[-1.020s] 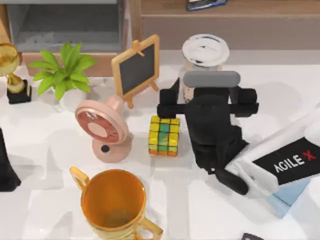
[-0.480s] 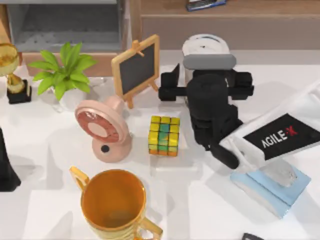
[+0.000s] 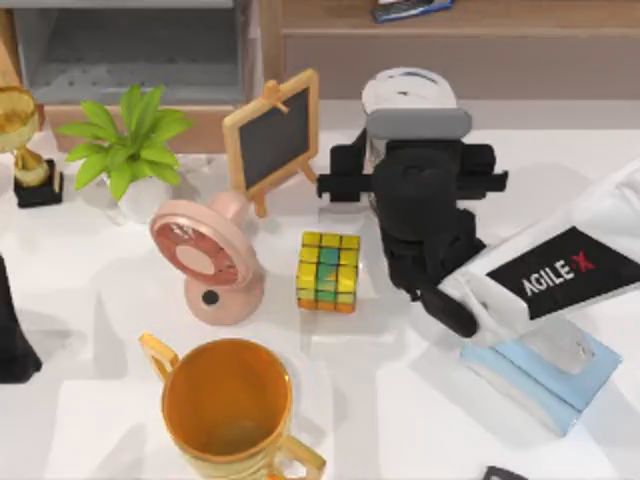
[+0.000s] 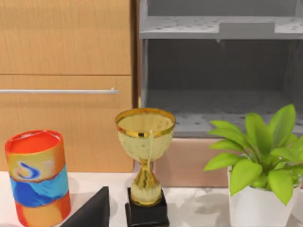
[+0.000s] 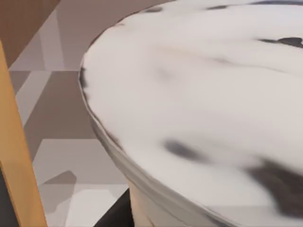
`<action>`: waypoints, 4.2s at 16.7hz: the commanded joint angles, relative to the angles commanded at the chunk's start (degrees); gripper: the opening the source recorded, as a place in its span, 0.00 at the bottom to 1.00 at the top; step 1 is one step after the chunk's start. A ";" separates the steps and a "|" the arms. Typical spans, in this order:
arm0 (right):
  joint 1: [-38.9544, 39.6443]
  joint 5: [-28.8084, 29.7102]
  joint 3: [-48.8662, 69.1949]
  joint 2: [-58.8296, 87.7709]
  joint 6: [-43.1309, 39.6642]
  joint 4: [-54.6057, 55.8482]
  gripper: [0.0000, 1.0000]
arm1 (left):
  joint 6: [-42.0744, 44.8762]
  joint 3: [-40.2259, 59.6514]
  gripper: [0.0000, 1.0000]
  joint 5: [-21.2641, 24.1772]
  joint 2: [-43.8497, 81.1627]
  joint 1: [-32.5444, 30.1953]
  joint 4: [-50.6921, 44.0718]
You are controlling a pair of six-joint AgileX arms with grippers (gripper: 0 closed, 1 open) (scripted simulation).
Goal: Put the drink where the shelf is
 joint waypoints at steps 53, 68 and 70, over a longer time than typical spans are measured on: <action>-30.80 -30.05 16.07 -23.14 -7.43 -35.12 0.00 | 0.00 0.00 1.00 0.00 0.00 0.00 0.00; -34.55 -34.33 19.04 -22.16 -8.25 -38.41 0.00 | 0.00 0.00 1.00 0.00 0.00 0.00 0.00; -34.72 -34.41 20.25 -20.00 -8.29 -37.31 0.00 | 0.00 0.00 1.00 0.00 0.00 0.00 0.00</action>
